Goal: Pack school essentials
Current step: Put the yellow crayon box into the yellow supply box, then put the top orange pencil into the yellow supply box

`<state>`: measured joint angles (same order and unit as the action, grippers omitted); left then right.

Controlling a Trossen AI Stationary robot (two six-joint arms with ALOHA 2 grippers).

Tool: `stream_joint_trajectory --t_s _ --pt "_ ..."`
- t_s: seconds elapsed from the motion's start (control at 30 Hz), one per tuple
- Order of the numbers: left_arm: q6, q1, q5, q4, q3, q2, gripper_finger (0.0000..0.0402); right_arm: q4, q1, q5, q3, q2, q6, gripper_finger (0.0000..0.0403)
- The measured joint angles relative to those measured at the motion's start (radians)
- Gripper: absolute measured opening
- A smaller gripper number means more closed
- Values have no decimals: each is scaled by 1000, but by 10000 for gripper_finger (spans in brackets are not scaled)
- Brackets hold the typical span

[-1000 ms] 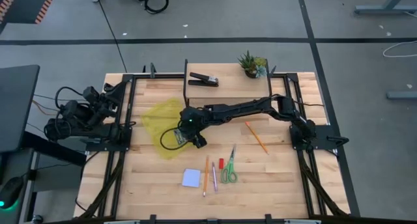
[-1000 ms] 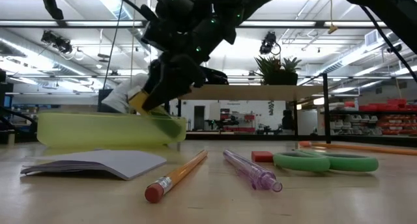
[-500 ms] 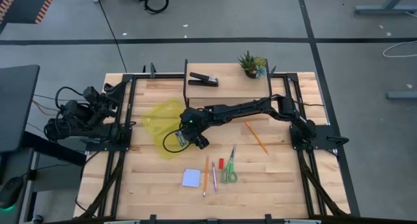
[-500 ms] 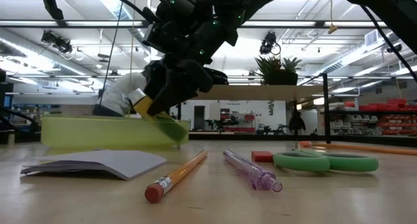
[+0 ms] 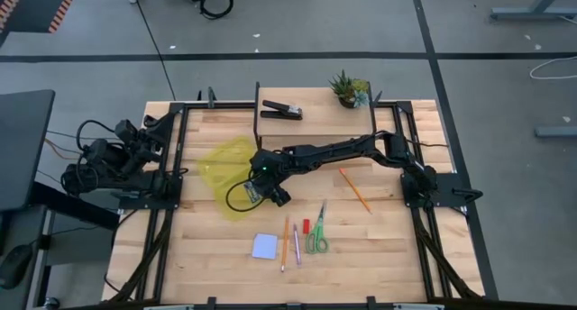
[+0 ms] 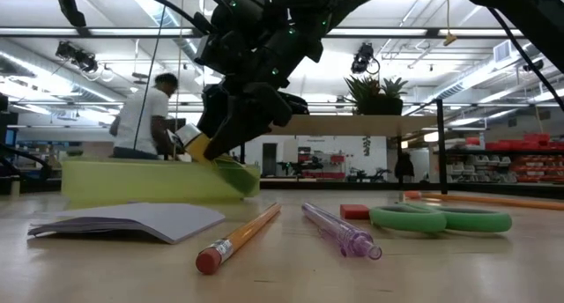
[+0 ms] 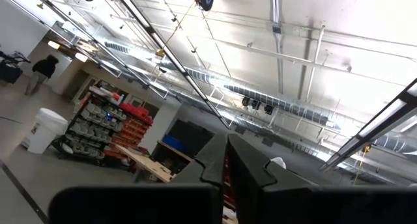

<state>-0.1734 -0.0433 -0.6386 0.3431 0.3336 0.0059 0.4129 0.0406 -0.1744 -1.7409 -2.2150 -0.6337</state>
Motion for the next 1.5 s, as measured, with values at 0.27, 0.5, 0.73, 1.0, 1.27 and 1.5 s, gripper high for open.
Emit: stream_joint_trajectory --t_s 0.27,0.5,0.73,1.0,1.27,1.5 --pt "-26 0 0 -10 0 0 28 0 0 0 0 1 84 390" --pt "-26 0 0 -13 0 0 19 0 -7 0 0 1 84 398" --pt "-26 0 0 -13 0 0 27 5 -25 35 0 7 39 399" --pt "-26 0 1 -30 0 0 23 59 -29 190 -36 54 192 399" --pt "-96 0 2 -242 0 6 21 251 -28 204 -54 144 499 388" --pt "-301 0 13 -468 0 34 27 406 -48 202 -54 201 764 377"
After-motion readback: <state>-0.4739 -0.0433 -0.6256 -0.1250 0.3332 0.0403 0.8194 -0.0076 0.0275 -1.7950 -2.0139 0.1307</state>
